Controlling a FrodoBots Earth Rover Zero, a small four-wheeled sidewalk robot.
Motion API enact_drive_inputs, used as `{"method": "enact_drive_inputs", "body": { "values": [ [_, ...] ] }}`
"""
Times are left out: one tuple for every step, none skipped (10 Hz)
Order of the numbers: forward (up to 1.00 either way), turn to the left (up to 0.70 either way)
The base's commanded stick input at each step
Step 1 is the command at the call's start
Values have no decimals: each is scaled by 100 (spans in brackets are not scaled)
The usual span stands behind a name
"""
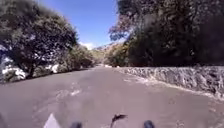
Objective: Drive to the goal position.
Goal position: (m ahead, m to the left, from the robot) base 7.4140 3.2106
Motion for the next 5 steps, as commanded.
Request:
{"method": "enact_drive_inputs", "body": {
  "values": [
    [85,0],
    [85,0],
    [85,0],
    [85,0],
    [85,0]
  ]
}}
